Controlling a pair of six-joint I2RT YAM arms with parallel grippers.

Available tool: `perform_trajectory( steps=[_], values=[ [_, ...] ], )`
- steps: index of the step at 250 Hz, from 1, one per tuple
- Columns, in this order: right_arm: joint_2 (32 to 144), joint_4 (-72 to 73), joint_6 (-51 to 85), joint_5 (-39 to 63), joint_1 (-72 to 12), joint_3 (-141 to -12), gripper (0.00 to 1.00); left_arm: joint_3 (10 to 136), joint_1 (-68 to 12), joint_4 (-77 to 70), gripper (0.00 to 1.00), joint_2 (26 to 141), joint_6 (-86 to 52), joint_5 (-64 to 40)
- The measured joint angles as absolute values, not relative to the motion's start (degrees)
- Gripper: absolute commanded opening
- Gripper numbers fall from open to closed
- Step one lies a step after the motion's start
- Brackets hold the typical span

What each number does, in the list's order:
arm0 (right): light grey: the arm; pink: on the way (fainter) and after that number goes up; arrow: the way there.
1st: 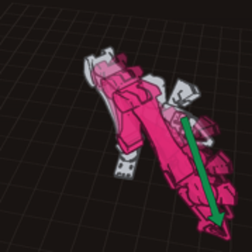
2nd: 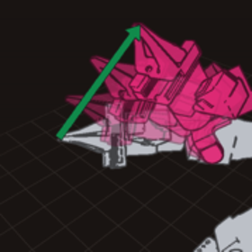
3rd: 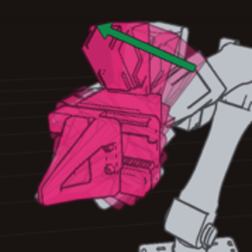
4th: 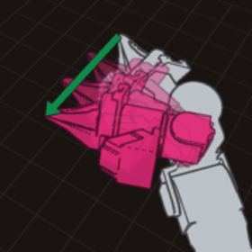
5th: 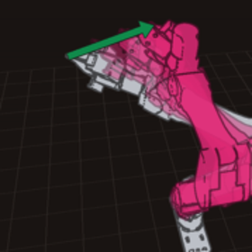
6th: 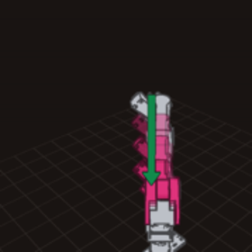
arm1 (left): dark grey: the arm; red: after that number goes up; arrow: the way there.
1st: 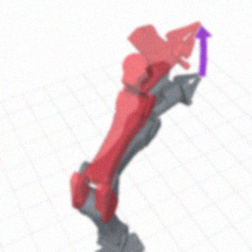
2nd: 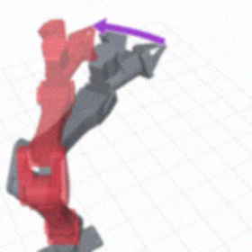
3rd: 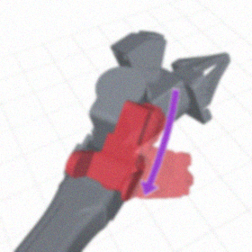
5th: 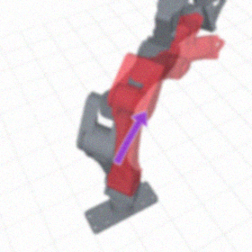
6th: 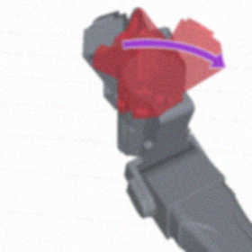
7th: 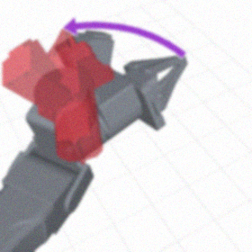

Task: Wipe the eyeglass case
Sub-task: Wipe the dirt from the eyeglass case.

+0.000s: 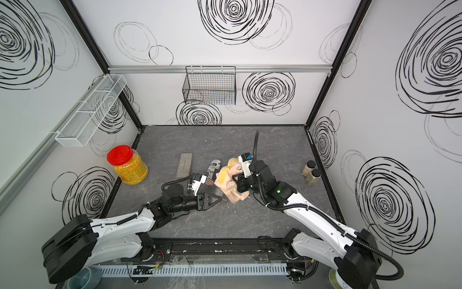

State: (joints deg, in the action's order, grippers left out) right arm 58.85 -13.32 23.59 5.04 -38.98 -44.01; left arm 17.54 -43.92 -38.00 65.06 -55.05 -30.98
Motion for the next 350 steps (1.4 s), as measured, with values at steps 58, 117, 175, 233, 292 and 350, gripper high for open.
perform_trajectory(
  steps=[58,117,175,233,292,350],
  values=[
    [54.0,-14.7,23.9,8.3,-30.6,-43.4,0.00,17.2,-43.9,-42.1,0.57,61.0,-53.5,-33.5],
    [50.5,-9.3,25.3,24.9,-27.8,-43.3,0.00,17.2,-43.5,-43.9,0.57,60.8,-52.2,-36.7],
    [51.6,-2.7,28.5,37.0,-25.0,-44.2,0.00,17.2,-43.4,-46.7,0.57,62.3,-51.9,-39.0],
    [56.8,-5.6,27.6,32.6,-25.0,-44.2,0.00,17.2,-43.4,-48.1,0.57,63.6,-51.9,-40.4],
    [57.3,-8.8,27.4,34.0,-23.8,-46.7,0.00,17.3,-43.4,-48.2,0.58,64.5,-51.9,-41.2],
    [52.4,-0.8,30.6,42.2,-23.3,-47.4,0.00,17.3,-43.4,-48.8,0.59,66.1,-51.9,-41.3]
  ],
)
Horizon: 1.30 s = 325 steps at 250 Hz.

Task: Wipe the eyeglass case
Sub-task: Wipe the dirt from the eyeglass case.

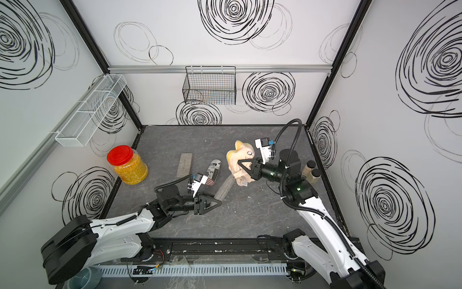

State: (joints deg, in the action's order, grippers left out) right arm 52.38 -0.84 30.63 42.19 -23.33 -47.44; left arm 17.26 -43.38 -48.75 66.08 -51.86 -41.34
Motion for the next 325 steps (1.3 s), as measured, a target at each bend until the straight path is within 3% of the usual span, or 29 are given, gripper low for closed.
perform_trajectory(
  steps=[39,100,182,230,280,325],
  values=[
    [55.2,0.3,29.8,42.2,-23.9,-44.7,0.00,17.3,-43.4,-48.9,0.59,66.8,-51.8,-41.5],
    [60.4,-10.2,25.5,31.3,-25.1,-44.2,0.00,17.3,-43.4,-48.9,0.59,66.8,-51.4,-41.5],
    [48.9,-3.7,29.3,35.3,-25.0,-44.3,0.00,17.3,-43.4,-48.9,0.60,66.8,-50.8,-41.5],
    [50.2,-1.1,29.9,37.8,-26.4,-43.5,0.00,17.3,-43.4,-49.0,0.60,66.8,-50.8,-41.5],
    [56.5,-10.0,27.5,25.9,-27.7,-42.9,0.00,17.4,-43.4,-49.1,0.60,66.8,-50.8,-41.5],
    [53.1,-14.1,27.0,16.3,-27.5,-42.7,0.00,17.3,-43.9,-50.2,0.61,66.8,-51.9,-39.3]
  ],
)
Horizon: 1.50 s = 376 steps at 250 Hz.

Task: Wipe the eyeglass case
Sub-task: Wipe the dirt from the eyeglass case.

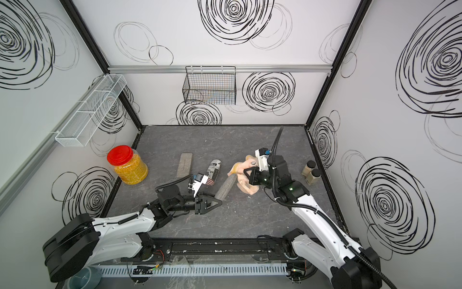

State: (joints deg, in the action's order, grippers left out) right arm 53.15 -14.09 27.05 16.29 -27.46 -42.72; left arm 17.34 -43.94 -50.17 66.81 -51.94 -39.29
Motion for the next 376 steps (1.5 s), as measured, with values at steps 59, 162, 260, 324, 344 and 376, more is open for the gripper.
perform_trajectory(
  steps=[59,162,260,324,344,376],
  values=[
    [49.1,-13.7,25.9,17.8,-27.6,-42.2,0.00,17.4,-44.2,-51.2,0.61,66.6,-53.8,-34.3],
    [49.9,-12.8,22.9,23.7,-39.4,-40.0,0.00,21.4,-44.2,-54.3,0.61,71.9,-56.0,-34.3],
    [51.4,-17.3,19.6,25.6,-40.5,-42.8,0.00,21.3,-43.9,-55.0,0.60,72.1,-56.7,-35.1],
    [53.2,-17.1,18.1,19.1,-34.8,-48.7,0.00,20.9,-44.3,-54.9,0.60,71.5,-56.6,-35.1],
    [54.3,-16.4,18.2,21.3,-35.1,-48.9,0.00,20.9,-44.3,-54.2,0.60,71.2,-56.6,-35.0],
    [54.1,-16.1,18.6,23.6,-38.7,-48.0,0.00,20.7,-44.3,-53.7,0.60,70.5,-56.4,-35.0]
  ],
)
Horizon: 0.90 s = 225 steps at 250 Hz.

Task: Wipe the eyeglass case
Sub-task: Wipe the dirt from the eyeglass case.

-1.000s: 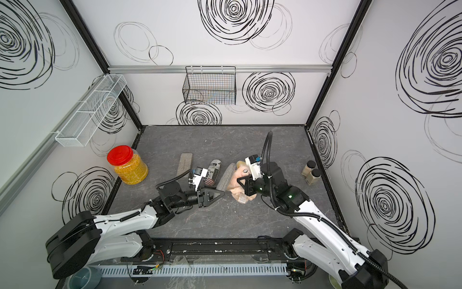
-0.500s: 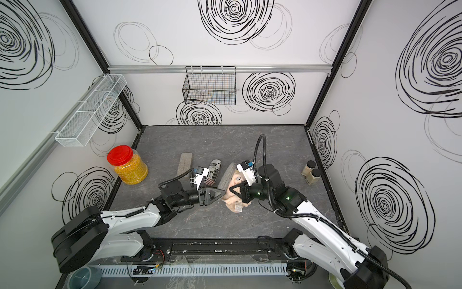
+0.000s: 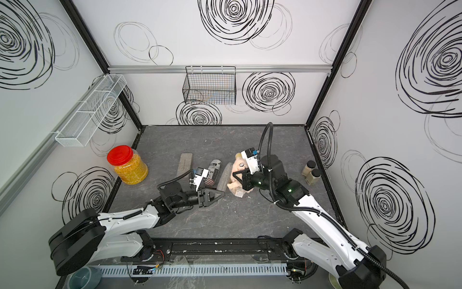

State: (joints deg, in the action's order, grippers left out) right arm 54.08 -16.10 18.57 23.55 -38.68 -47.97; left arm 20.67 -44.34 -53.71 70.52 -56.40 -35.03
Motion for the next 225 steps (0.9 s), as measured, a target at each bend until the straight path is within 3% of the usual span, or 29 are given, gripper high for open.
perform_trajectory(
  steps=[72,113,225],
  values=[
    [50.0,-19.5,20.1,29.1,-43.2,-44.4,0.00,20.7,-44.2,-53.6,0.60,70.4,-55.9,-36.3],
    [49.9,-21.2,19.6,26.0,-43.4,-46.0,0.00,20.7,-44.2,-53.7,0.60,70.5,-55.8,-36.5],
    [52.9,-11.2,23.5,16.5,-34.4,-48.6,0.00,20.3,-44.6,-52.1,0.60,70.0,-55.2,-37.2]
  ],
)
